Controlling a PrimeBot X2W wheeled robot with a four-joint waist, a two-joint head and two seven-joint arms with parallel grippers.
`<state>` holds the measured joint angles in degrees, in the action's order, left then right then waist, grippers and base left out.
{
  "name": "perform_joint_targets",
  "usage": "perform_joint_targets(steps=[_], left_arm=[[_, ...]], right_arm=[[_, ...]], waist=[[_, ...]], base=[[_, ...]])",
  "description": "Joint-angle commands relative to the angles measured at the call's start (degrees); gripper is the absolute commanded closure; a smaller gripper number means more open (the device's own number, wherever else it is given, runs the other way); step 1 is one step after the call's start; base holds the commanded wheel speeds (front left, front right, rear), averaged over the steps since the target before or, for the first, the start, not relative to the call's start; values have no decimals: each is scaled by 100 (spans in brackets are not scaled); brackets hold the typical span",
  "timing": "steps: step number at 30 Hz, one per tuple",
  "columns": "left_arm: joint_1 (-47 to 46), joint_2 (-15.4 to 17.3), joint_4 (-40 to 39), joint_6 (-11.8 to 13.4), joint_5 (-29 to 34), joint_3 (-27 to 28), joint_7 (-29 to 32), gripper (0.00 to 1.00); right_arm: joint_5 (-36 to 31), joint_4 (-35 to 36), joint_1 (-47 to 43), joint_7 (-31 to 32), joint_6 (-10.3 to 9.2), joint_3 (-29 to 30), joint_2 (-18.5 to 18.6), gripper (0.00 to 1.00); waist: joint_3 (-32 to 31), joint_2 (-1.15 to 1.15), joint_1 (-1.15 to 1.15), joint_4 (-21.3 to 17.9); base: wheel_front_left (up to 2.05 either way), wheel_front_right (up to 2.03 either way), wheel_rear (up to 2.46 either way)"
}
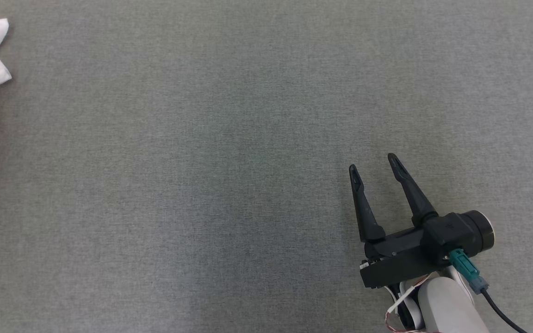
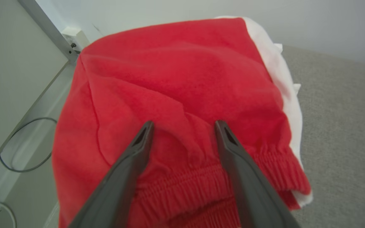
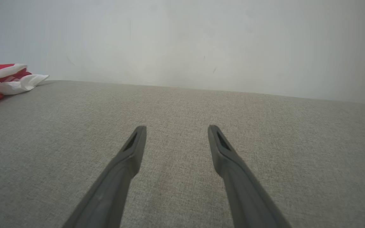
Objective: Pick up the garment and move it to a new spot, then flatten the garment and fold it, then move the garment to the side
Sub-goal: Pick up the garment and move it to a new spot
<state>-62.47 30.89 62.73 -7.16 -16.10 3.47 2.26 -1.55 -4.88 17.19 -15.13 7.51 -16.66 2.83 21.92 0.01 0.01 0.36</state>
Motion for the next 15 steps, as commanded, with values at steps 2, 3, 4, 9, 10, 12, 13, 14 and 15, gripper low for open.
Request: perform_joint_targets(steps=[2,3,4,9,10,12,13,14,15], left_arm=[[-15,59,251,-14,-32,-147,251,0],[10,70,361,-18,3,-213,384,0],[30,56,468,-15,-6,-262,529,0],[68,104,651,-18,27,-423,615,50],[77,97,664,-18,38,-453,582,100],[85,100,659,-19,71,-522,476,100],[93,98,644,-19,107,-559,404,100],[85,117,621,-20,118,-587,321,100],[85,117,621,-20,118,-587,321,100]], right_arm=[[-12,-8,73,-4,-4,-27,11,0],[-9,-10,78,-4,-4,-33,11,0],[-9,-14,82,-4,-3,-36,11,0],[-29,-6,62,-4,-4,-15,11,0],[-32,-7,49,-4,-4,-13,10,0],[-32,-12,29,-4,-3,-5,10,0],[-33,-17,21,-4,-3,5,11,0],[-33,-20,11,-4,-3,13,11,0],[-33,-20,11,-4,-3,13,11,0]], waist=[[12,-1,-1,-56],[11,-1,-1,-71],[7,-1,-1,-83],[-12,-1,-1,-122],[-18,-1,-1,-125],[-34,-1,-1,-121],[-48,-1,-1,-113],[-62,-1,-1,-103],[-62,-1,-1,-103]], base=[[0,0,0],[0,0,0],[0,0,0],[0,0,0],[0,0,0],[0,0,0],[0,0,0],[0,0,0],[0,0,0]])
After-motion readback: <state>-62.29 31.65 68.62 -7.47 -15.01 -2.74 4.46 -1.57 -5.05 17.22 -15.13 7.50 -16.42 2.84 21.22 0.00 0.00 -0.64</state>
